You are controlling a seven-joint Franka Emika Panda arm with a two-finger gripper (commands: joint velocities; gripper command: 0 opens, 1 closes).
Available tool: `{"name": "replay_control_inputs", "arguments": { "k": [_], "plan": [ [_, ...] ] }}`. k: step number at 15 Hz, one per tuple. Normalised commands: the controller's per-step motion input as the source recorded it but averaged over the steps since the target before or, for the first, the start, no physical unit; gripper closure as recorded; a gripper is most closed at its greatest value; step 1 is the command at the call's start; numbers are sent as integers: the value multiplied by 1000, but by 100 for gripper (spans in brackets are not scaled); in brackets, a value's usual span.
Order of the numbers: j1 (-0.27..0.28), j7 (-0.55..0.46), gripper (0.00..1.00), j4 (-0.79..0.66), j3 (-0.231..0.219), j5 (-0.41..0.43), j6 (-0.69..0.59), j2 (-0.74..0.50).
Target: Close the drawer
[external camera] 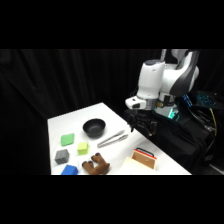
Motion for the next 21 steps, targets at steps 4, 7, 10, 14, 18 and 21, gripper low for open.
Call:
{"name": "replay_control_inputs", "arguments": {
  "k": [4,7,10,14,18,21],
  "plan": [
    [25,-205,0,-5,119,177,401,284],
    [-64,-171,0,94,148,111,344,331],
    [-116,-75,0,156,84,-97,305,328],
    [-57,33,0,237,-69,-289,191,284],
    [47,97,0,289,-104,-253,77,248],
    [154,149,0,301,-123,-217,-10,215]
  ]
}}
